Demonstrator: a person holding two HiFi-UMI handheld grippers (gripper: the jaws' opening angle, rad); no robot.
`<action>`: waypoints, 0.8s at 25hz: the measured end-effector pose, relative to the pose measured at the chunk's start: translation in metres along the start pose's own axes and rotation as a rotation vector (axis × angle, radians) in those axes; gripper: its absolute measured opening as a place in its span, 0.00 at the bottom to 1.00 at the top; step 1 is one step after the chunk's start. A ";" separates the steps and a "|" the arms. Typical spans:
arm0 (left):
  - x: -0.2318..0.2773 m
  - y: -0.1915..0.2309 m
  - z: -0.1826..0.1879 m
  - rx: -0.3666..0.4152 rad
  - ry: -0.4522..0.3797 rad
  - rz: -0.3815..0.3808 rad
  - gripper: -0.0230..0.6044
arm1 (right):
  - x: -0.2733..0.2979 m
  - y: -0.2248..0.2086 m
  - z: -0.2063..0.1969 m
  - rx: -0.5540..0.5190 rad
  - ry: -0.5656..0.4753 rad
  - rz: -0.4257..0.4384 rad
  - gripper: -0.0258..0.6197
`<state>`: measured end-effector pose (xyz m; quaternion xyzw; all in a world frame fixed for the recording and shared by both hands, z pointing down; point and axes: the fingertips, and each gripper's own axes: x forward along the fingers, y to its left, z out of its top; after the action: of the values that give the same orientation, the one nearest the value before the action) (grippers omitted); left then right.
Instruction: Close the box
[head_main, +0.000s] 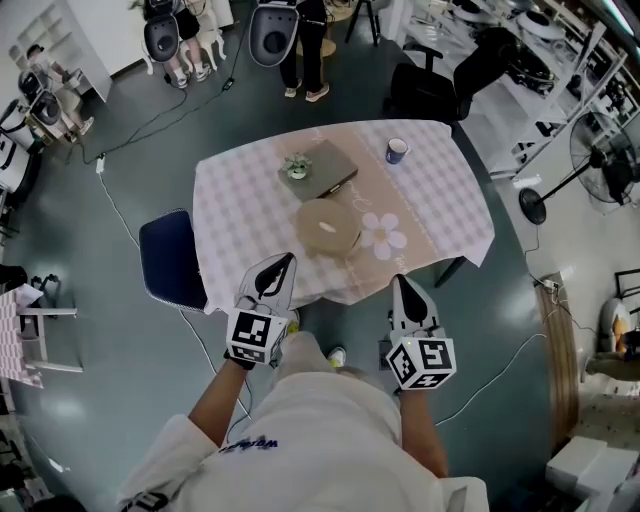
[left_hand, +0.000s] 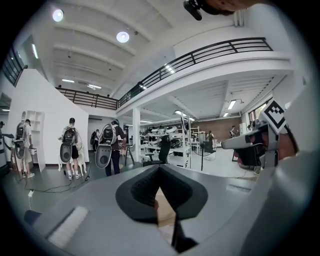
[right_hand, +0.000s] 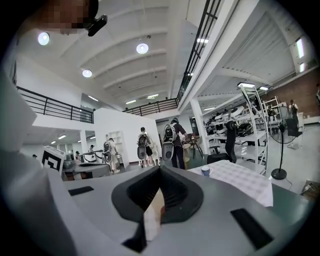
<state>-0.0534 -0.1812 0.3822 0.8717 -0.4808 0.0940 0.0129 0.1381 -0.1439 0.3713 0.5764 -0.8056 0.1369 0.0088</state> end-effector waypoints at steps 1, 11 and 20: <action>0.000 -0.001 0.002 0.001 -0.003 0.000 0.04 | -0.001 0.003 0.004 0.000 -0.004 0.010 0.04; -0.002 -0.009 0.019 0.021 -0.015 -0.022 0.04 | -0.006 0.011 0.023 -0.018 -0.033 0.040 0.04; -0.005 -0.014 0.034 0.044 -0.034 -0.037 0.04 | -0.010 0.015 0.031 -0.031 -0.048 0.045 0.04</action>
<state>-0.0393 -0.1729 0.3490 0.8821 -0.4624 0.0893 -0.0127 0.1323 -0.1372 0.3367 0.5610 -0.8204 0.1106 -0.0048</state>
